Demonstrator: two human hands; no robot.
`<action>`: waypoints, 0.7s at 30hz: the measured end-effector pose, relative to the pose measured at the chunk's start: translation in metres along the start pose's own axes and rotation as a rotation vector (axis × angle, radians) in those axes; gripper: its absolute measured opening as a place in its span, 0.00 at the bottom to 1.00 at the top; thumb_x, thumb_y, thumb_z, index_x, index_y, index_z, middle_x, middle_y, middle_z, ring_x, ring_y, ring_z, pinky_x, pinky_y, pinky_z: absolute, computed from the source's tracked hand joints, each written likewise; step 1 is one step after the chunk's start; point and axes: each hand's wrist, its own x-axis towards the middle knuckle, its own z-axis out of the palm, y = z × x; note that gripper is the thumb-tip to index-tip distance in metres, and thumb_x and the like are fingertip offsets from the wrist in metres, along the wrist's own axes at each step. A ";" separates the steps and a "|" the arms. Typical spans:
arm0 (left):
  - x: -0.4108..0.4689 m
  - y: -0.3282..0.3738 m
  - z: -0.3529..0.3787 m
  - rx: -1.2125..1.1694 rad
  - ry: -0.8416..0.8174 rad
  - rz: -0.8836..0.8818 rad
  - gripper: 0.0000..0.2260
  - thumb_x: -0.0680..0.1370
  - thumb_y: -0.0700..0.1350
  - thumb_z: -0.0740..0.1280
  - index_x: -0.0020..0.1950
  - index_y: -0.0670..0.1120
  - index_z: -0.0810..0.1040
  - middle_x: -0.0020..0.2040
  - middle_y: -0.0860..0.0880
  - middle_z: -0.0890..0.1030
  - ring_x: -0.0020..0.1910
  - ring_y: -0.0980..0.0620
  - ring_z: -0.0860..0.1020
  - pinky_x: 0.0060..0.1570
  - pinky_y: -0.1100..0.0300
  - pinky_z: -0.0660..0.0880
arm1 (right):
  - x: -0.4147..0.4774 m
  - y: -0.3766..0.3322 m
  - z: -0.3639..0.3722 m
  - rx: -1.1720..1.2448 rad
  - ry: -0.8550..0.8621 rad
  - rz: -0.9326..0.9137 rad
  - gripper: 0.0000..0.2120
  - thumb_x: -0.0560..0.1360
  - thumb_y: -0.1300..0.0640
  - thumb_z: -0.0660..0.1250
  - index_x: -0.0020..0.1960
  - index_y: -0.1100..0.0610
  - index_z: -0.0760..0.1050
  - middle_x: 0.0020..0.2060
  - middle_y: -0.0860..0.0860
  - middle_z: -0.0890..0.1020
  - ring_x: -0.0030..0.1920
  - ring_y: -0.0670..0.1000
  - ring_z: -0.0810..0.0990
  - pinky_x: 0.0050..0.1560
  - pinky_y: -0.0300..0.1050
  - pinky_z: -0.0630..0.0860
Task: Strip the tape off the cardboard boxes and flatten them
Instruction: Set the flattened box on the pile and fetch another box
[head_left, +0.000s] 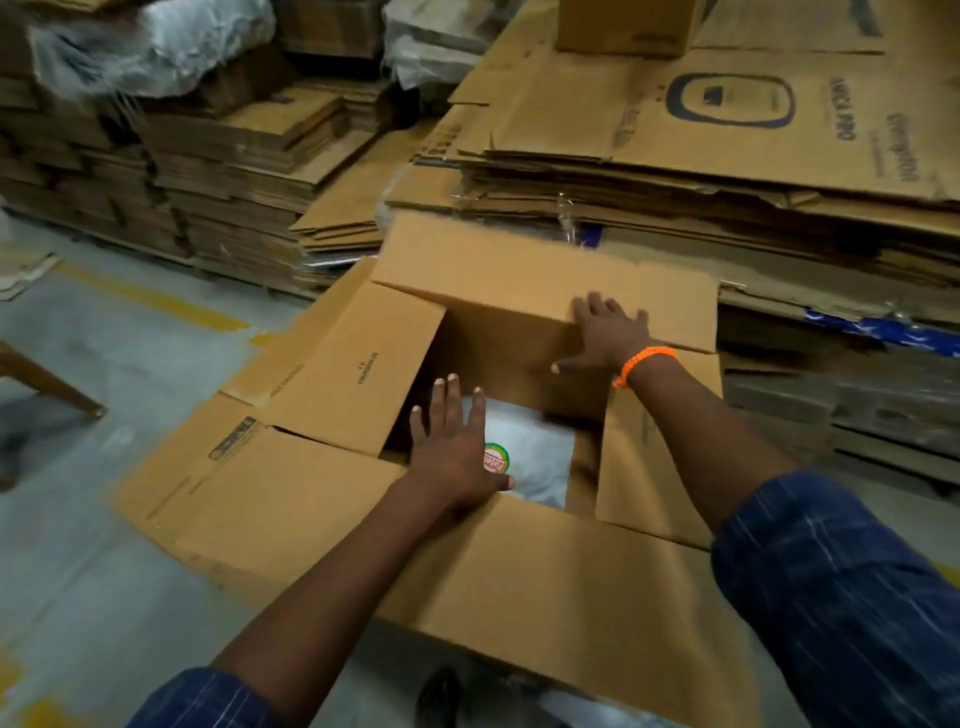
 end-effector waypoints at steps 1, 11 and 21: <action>0.002 -0.004 0.000 0.016 0.014 -0.009 0.55 0.72 0.69 0.70 0.83 0.47 0.37 0.81 0.39 0.32 0.79 0.40 0.31 0.77 0.37 0.41 | 0.006 -0.004 0.008 0.024 -0.042 0.013 0.44 0.72 0.39 0.73 0.79 0.54 0.57 0.78 0.58 0.62 0.76 0.62 0.64 0.71 0.69 0.62; 0.030 -0.071 -0.030 0.017 0.155 -0.220 0.50 0.77 0.48 0.71 0.82 0.44 0.34 0.81 0.37 0.35 0.80 0.33 0.38 0.76 0.32 0.47 | -0.014 -0.017 0.055 -0.022 0.123 0.230 0.43 0.80 0.58 0.60 0.80 0.53 0.31 0.79 0.64 0.39 0.79 0.69 0.41 0.70 0.78 0.43; 0.065 -0.099 -0.144 0.014 0.494 -0.096 0.33 0.78 0.39 0.66 0.81 0.47 0.56 0.66 0.36 0.73 0.57 0.33 0.78 0.49 0.43 0.77 | -0.095 0.029 -0.036 0.461 0.339 0.263 0.30 0.73 0.67 0.71 0.73 0.60 0.68 0.63 0.64 0.77 0.63 0.66 0.76 0.62 0.60 0.76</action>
